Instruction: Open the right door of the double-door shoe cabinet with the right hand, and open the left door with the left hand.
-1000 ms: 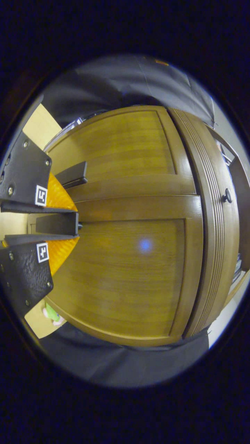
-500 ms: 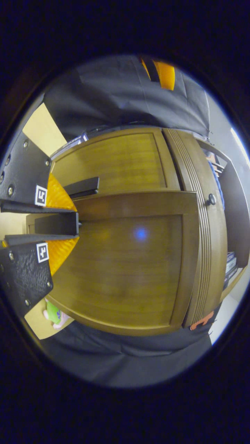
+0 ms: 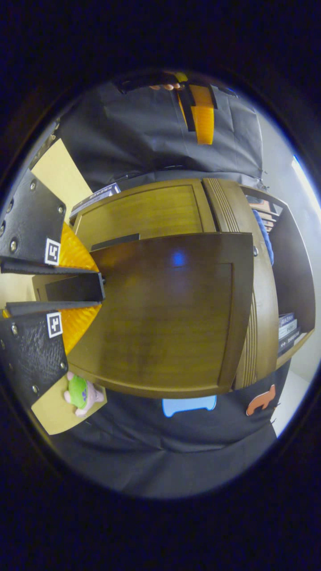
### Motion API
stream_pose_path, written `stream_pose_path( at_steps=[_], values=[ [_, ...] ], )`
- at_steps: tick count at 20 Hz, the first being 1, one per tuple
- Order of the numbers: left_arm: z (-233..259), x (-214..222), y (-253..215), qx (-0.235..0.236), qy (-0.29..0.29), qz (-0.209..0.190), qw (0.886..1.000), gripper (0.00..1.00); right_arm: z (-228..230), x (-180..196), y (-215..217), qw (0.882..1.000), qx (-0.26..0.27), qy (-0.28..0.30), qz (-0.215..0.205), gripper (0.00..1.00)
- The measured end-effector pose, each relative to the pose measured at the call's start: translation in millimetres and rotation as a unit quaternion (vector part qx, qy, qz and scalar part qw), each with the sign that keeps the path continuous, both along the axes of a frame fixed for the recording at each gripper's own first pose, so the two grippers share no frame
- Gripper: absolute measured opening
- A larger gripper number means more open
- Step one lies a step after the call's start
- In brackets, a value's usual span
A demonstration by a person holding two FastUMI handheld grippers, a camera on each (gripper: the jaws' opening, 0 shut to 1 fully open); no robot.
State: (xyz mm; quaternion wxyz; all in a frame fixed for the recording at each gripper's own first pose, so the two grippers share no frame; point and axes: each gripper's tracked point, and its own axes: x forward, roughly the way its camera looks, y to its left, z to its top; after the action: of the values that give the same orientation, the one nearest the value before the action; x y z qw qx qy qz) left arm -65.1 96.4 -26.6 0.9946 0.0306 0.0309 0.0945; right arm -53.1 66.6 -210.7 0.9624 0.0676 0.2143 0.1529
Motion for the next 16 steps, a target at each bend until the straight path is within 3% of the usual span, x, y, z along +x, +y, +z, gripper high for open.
stream_pose_path(
  at_steps=[9,16],
  values=[
    [-13,8,-28,-0.016,0.011,-0.036,0.999,0.99,9,-46,-68,0.997,0.021,0.017,-0.07,0.23],
    [-28,19,-61,-0.031,0.023,-0.075,0.996,0.99,15,-59,-113,0.993,-0.049,0.0,-0.11,0.23]
  ],
)
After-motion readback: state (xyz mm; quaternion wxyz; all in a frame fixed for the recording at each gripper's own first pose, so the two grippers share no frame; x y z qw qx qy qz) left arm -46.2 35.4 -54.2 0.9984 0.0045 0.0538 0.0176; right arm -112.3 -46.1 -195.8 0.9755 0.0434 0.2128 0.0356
